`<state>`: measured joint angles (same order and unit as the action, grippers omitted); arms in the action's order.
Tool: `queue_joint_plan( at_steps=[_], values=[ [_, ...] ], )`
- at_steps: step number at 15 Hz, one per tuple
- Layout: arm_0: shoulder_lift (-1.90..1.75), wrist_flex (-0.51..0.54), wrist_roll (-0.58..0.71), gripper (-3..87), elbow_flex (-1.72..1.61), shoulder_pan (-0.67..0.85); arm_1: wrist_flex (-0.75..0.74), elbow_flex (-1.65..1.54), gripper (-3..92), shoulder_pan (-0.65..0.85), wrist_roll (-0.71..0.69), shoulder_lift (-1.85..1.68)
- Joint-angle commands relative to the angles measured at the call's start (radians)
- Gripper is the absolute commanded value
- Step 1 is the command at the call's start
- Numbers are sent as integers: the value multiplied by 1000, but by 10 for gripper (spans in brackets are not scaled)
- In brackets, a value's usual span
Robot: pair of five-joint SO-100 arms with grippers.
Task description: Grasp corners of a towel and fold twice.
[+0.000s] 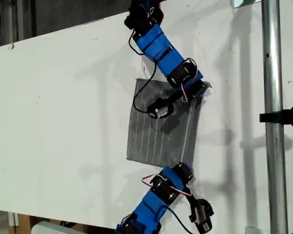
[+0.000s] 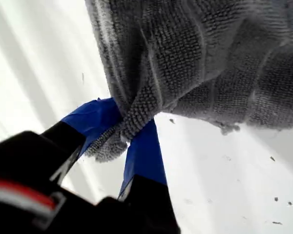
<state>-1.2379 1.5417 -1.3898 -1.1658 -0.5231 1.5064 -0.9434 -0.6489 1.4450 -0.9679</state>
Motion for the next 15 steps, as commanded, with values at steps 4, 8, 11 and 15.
queue_joint_plan(
  at_steps=[4,8,11,15],
  values=[
    [-290,32,178,-29,-249,301,308,-221,-2,204,35,-258],
    [-414,-2,428,-29,-342,641,178,-538,-2,554,-202,-456],
    [-422,-26,535,-29,-357,805,84,-572,-2,805,-471,-600],
    [-505,-75,561,-29,-488,848,66,-638,-2,861,-554,-729]
  ],
)
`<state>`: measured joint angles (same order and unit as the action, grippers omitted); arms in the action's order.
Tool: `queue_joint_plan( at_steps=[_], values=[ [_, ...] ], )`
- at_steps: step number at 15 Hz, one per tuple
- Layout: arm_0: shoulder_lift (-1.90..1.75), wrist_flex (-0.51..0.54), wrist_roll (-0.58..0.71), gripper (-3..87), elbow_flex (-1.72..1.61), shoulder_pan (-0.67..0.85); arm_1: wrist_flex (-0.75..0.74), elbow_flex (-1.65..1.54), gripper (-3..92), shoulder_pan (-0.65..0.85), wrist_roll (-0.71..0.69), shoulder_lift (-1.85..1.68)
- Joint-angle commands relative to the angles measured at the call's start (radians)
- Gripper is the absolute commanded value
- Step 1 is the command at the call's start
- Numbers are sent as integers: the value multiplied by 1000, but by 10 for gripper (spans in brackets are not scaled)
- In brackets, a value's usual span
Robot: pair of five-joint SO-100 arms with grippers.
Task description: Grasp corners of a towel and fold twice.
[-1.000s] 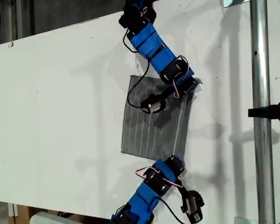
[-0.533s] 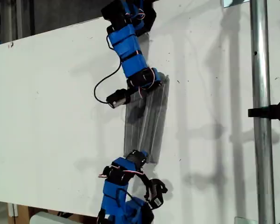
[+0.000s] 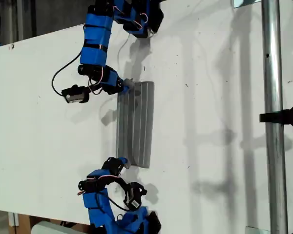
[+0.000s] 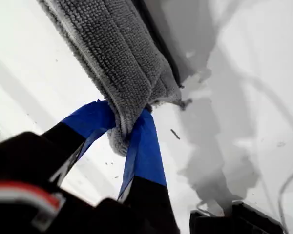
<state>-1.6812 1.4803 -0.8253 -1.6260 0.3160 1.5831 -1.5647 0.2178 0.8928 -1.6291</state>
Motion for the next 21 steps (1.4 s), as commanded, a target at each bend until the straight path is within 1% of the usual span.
queue_joint_plan(
  at_steps=[1,3,4,5,8,9,10,12,13,14,15,16,17,18,21],
  values=[
    [-84,-37,-26,-29,-84,-17,-40,-69,-2,-60,41,-51],
    [-104,-109,-72,-28,-202,-55,-114,-170,-2,-130,118,21],
    [-106,-158,-89,-28,-258,-63,-173,-216,-2,-143,132,54],
    [-106,-193,-110,-28,-299,-74,-202,-225,-2,-156,149,92],
    [-81,-291,-158,-13,-383,-81,-222,-213,-2,-141,167,195],
    [-57,-299,-167,20,-379,-80,-227,-212,-2,-120,161,206],
    [-32,-295,-169,29,-351,-91,-222,-212,-2,-107,150,206],
    [-21,-244,-212,36,-290,-144,-175,-204,-2,-106,149,181],
    [-31,-230,-244,53,-278,-176,-147,-199,-2,-107,147,164],
    [-34,-219,-281,150,-279,-198,-140,-199,1,-101,143,152],
    [-37,-190,-305,184,-267,-224,-123,-199,136,-101,155,137],
    [-57,-135,-341,233,-249,-253,-84,-186,251,-112,178,109],
    [-103,-95,-353,242,-249,-291,-35,-158,313,-130,192,71],
    [-170,-78,-385,242,-284,-308,6,-146,381,-137,199,41],
    [-474,-40,-483,258,-423,-319,167,-152,433,-117,262,-37]
  ],
)
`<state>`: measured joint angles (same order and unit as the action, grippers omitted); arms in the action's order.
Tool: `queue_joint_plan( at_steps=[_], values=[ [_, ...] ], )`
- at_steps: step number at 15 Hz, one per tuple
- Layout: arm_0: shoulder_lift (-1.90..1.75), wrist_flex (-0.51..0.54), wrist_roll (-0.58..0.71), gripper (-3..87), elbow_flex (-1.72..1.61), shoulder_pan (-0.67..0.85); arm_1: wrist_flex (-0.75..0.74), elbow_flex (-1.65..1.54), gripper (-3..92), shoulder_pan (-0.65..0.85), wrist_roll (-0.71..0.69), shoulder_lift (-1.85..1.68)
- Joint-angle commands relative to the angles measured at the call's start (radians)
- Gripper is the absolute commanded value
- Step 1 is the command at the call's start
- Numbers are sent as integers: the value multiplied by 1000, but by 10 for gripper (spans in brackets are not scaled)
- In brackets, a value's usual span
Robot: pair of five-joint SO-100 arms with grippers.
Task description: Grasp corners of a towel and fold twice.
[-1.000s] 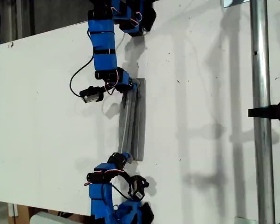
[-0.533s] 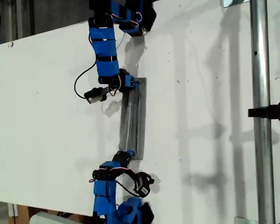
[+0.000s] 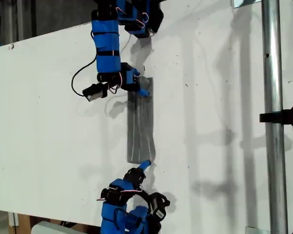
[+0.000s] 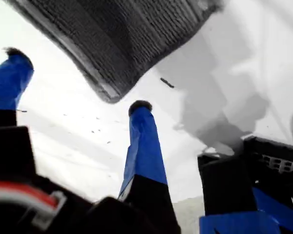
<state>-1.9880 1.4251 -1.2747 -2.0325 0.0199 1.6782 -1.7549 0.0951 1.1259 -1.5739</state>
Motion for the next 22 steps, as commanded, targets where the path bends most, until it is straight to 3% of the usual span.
queue_joint_plan(
  at_steps=[1,4,6,8,15,19,20,22],
  values=[
    [-313,5,-32,253,-80,-52,103,-6,432,3,83,-176],
    [-868,-133,-84,185,-442,-140,75,-342,415,-110,380,-667],
    [-1233,-178,-123,151,-675,-216,-75,-604,409,-210,558,-931],
    [-1496,-184,-144,150,-851,-298,-255,-834,404,-222,632,-1155],
    [-1489,-184,-213,160,-960,-357,-589,-980,407,57,543,-1042],
    [-1489,-176,-225,158,-954,-360,-982,-733,407,63,491,-339],
    [-1489,-172,-235,156,-950,-368,-996,-650,387,44,482,-247],
    [-1489,-167,-250,154,-951,-380,-1201,-690,287,25,453,-224]
  ],
)
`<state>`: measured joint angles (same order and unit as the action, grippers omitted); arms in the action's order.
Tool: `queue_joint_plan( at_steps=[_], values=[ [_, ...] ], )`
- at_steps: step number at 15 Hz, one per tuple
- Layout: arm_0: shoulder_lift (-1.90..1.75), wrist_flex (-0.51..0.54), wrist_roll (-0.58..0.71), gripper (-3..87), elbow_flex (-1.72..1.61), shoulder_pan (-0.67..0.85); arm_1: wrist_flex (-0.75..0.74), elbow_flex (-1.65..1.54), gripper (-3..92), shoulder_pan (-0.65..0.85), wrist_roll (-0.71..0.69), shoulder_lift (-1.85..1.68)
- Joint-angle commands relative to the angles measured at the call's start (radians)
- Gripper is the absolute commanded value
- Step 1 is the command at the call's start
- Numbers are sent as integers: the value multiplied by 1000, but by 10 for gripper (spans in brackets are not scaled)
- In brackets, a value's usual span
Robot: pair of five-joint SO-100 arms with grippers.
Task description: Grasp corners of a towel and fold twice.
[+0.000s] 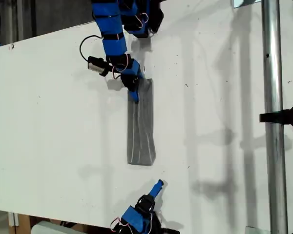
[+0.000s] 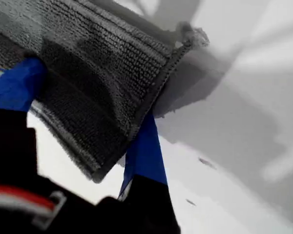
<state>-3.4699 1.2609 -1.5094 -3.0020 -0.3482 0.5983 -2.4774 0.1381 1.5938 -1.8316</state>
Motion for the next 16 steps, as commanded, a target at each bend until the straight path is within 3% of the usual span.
queue_joint_plan(
  at_steps=[1,2,3,6,9,11,13,14,16],
  values=[
    [-8,-2,-17,154,18,-14,-126,48,196,-20,-21,51],
    [-8,-2,-17,154,18,-14,-103,58,57,-18,-17,57],
    [-8,-2,-17,154,17,-15,-64,60,5,-15,-20,51],
    [-8,-2,-18,154,11,-21,183,64,-2,-18,-41,-48],
    [-8,-3,-8,154,12,-18,597,64,-2,-95,21,-321],
    [-8,-5,-5,154,12,-20,908,126,-2,-219,155,-492],
    [-8,-5,-11,153,9,-28,1115,316,-2,-342,270,-515],
    [-8,-5,-11,153,9,-28,1137,451,-2,-337,233,-428],
    [-8,-8,-2,155,9,-20,945,629,-2,-229,15,-164]
  ],
)
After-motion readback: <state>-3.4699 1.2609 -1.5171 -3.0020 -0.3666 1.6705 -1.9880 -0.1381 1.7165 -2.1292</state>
